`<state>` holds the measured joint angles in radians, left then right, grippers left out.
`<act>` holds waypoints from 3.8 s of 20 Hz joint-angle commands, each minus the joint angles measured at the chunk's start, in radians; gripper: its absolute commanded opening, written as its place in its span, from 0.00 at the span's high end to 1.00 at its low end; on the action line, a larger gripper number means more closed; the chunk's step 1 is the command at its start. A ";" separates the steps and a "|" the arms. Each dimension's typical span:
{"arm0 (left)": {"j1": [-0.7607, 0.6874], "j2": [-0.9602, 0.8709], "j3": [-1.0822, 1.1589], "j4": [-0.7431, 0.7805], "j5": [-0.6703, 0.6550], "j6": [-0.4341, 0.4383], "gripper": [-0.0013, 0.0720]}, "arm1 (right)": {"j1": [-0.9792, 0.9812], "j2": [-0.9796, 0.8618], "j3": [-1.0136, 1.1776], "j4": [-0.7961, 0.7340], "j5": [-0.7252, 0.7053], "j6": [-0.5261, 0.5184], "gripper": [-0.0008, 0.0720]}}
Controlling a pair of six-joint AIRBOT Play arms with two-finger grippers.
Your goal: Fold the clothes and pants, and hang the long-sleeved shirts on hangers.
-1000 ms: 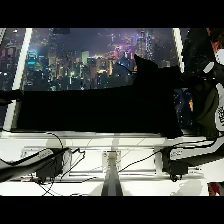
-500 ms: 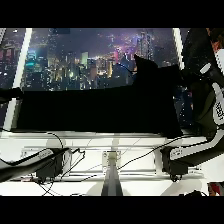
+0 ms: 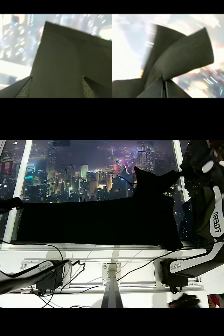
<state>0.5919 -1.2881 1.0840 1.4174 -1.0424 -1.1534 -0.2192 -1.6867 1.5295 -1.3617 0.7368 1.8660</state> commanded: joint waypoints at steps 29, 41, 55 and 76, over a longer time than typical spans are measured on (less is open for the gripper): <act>-0.203 -0.002 0.001 -0.409 -0.016 0.001 0.05 | 0.833 -0.233 0.381 -0.107 -0.217 -0.488 0.30; -0.563 -0.299 0.100 -0.457 0.315 -0.093 0.05 | 0.511 -0.139 0.381 -0.113 0.348 -0.489 0.31; -0.748 -0.479 0.206 -0.608 0.521 -0.092 0.60 | -0.112 -0.132 0.351 -0.075 0.750 -0.500 0.31; -0.585 0.021 0.394 0.134 0.059 -0.365 0.97 | -0.171 -0.132 -0.205 0.397 0.603 -0.878 0.30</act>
<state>-0.0299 -1.2823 1.4773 1.4315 -0.8139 -1.4548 -0.4606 -1.8183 1.3331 -0.9665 1.4265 1.0191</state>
